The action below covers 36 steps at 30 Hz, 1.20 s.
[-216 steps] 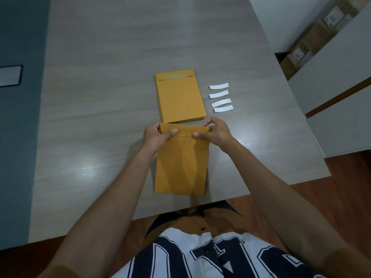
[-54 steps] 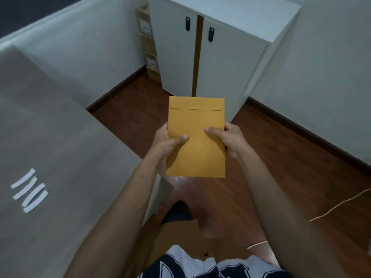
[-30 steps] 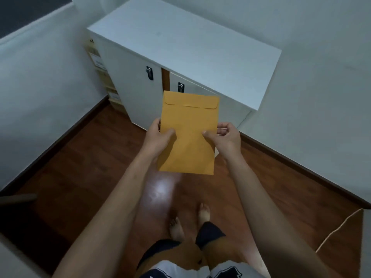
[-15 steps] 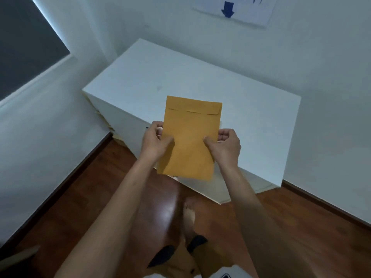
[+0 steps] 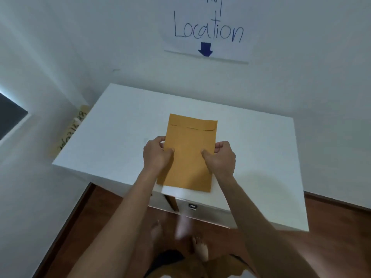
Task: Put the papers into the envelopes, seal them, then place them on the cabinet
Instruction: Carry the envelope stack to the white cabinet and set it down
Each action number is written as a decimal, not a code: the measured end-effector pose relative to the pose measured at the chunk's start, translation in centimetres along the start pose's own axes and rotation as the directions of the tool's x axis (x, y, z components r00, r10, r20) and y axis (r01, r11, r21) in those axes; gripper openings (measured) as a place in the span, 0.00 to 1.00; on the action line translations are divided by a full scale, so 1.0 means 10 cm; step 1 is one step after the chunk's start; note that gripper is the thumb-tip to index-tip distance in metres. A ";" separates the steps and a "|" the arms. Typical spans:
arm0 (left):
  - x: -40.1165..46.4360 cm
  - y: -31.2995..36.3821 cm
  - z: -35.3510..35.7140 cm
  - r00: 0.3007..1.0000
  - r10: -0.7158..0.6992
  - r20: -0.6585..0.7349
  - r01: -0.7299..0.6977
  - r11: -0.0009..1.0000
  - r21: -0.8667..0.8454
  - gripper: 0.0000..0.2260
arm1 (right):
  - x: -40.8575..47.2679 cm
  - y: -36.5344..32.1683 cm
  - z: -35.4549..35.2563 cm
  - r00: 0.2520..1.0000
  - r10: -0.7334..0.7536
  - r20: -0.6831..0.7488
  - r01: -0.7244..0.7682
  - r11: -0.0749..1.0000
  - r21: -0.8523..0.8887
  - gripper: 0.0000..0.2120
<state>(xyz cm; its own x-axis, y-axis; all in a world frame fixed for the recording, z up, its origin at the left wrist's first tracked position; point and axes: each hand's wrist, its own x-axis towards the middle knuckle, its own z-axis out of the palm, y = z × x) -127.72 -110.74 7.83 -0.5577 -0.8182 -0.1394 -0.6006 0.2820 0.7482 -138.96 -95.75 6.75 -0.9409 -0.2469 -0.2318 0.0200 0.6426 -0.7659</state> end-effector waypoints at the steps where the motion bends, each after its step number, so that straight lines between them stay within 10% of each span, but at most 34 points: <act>1: 0.09 0.00 0.01 1.000 0.004 0.015 -0.004 1.000 0.004 0.22 | 0.05 -0.02 0.05 1.000 0.009 -0.007 -0.009 1.000 -0.019 0.21; 18: 0.82 -0.17 0.09 0.975 0.088 0.202 -0.137 0.961 0.241 0.20 | 0.34 -0.29 0.38 0.988 0.125 -0.087 -0.146 0.940 -0.307 0.22; 26: 0.60 -0.24 0.19 0.890 0.397 0.223 -0.456 0.781 0.426 0.36 | 0.30 -0.25 0.38 0.997 -0.049 -0.054 0.013 0.851 -0.526 0.22; 36: 0.48 -0.37 0.32 0.850 0.372 0.372 -0.522 0.685 0.509 0.57 | 0.23 -0.06 0.43 0.968 -0.244 -0.064 0.167 0.811 -0.560 0.21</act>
<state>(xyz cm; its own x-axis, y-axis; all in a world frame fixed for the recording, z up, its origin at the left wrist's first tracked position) -130.02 -114.10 2.36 -0.9108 -0.4046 -0.0819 -0.4116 0.8750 0.2549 -139.72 -99.79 4.07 -0.9372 -0.3488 0.0010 -0.3303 0.8865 -0.3241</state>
